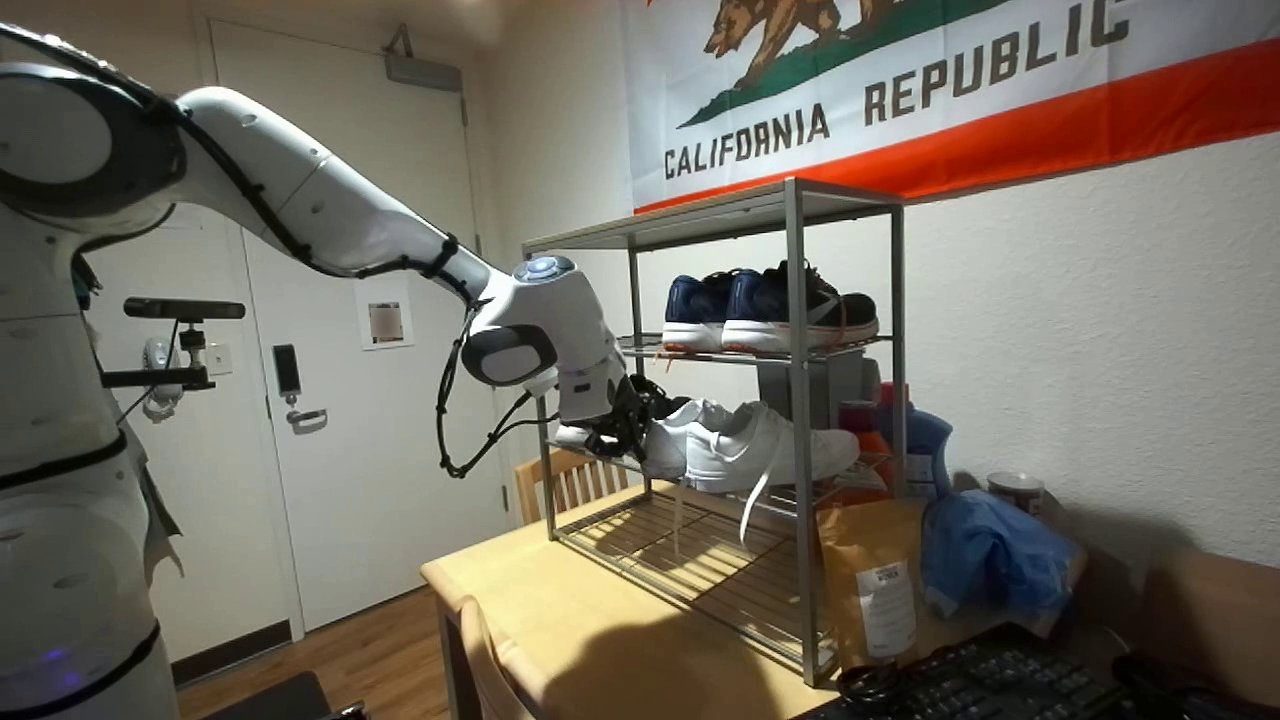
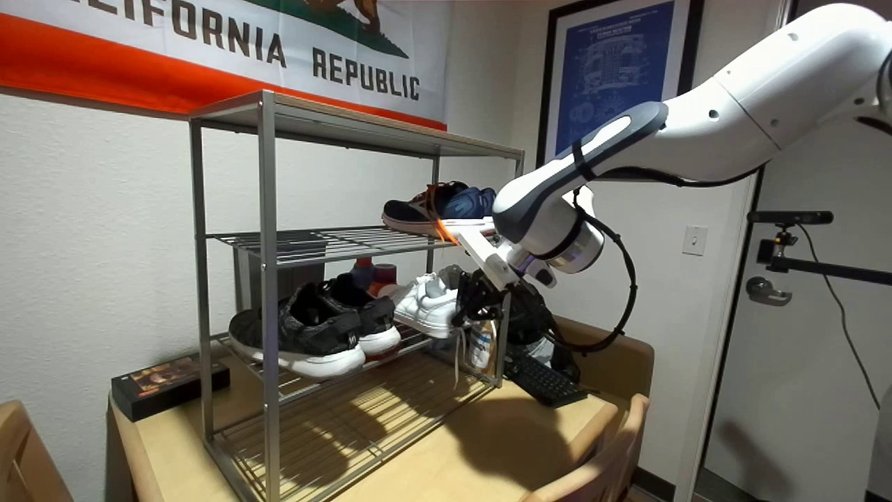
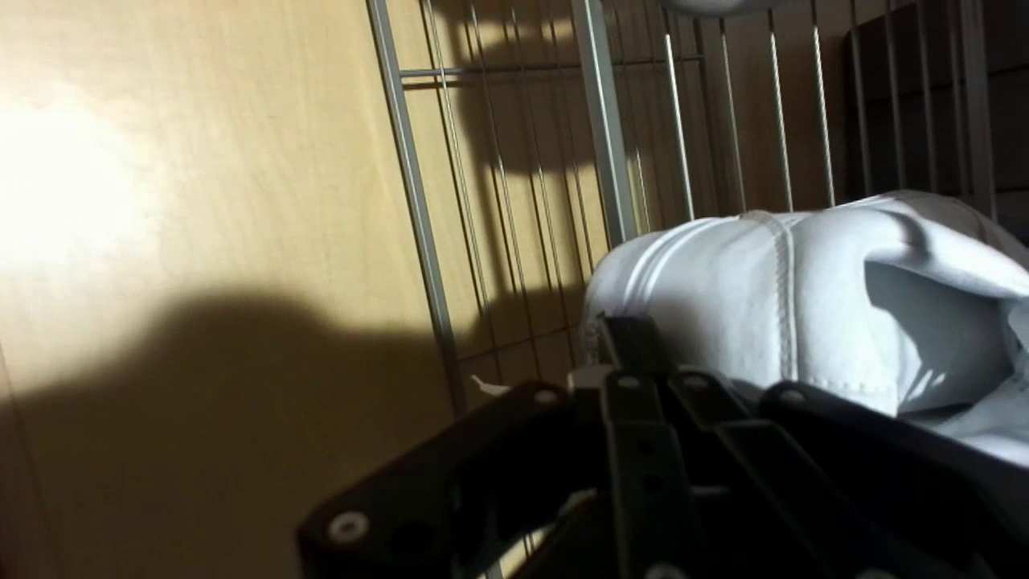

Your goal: Pick up the white tennis shoe from the third shelf and place it on the second shelf

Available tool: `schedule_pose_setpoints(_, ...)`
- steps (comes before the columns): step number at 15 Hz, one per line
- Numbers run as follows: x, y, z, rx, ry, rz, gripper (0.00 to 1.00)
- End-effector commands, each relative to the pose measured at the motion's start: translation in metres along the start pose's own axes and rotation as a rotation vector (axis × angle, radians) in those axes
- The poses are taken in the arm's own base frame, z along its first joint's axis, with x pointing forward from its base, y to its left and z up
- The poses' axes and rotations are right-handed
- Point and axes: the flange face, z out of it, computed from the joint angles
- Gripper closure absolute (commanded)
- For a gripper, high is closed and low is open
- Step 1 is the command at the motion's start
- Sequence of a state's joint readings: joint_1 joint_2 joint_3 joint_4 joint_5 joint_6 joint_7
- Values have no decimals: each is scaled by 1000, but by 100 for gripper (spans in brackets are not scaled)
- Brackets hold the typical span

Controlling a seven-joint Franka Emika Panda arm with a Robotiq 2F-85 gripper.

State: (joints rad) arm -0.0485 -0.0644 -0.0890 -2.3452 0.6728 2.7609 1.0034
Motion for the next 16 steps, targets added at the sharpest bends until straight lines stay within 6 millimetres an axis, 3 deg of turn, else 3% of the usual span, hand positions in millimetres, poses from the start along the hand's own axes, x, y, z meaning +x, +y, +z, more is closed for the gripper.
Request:
schedule_pose_setpoints(1, 0, -23, 4, 32, -6, 6, 100)
schedule_pose_setpoints(7, 0, -32, 8, 35, -6, 0, 97)
schedule_pose_setpoints(8, -1, -28, 8, 32, 1, -5, 73)
schedule_pose_setpoints(10, -4, -19, 6, 27, 1, -25, 69)
schedule_pose_setpoints(16, -7, 27, -1, -30, -1, -110, 23)
